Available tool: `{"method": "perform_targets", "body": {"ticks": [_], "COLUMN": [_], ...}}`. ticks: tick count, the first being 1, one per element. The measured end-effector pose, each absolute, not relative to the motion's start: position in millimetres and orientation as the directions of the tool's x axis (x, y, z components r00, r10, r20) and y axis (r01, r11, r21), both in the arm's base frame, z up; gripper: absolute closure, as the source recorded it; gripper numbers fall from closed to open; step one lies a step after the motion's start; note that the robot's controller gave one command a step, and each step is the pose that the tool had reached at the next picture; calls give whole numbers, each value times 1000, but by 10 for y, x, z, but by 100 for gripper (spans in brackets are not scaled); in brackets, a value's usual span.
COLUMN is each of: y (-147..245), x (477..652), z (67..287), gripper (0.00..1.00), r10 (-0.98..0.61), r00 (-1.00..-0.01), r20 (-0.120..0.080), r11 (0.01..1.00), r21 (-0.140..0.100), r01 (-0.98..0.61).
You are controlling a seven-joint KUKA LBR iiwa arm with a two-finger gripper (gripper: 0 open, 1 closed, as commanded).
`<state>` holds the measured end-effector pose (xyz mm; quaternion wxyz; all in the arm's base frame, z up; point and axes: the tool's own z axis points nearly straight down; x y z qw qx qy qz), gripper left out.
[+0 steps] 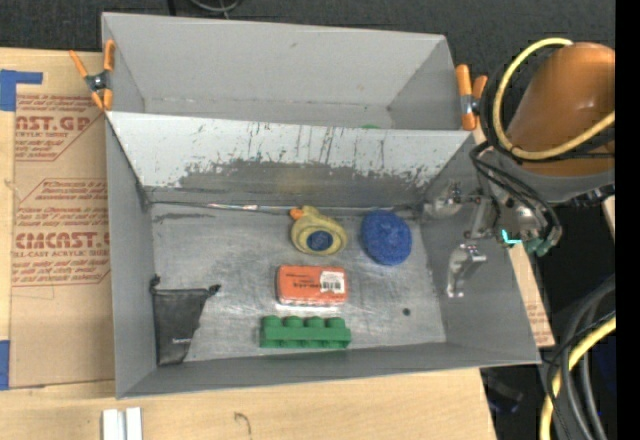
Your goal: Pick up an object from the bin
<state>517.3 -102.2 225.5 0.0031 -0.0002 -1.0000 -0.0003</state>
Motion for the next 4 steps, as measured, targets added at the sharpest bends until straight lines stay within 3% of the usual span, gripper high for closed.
{"method": "perform_targets", "body": {"ticks": [1,2,3,4], "y": [-1018,-1000,-1032,-955], "x": [5191,5460,5810,5706], "z": [2294,1717,1580,1380], "gripper": [0,0,0,0], "r10": [-1,73,225,200], "r00": [-1000,-997,-974,-980], "r20": [-2,-8,1,-2], "r11": [1000,997,974,980], "r21": [0,0,1,0], "r01": [-1,73,225,200]}}
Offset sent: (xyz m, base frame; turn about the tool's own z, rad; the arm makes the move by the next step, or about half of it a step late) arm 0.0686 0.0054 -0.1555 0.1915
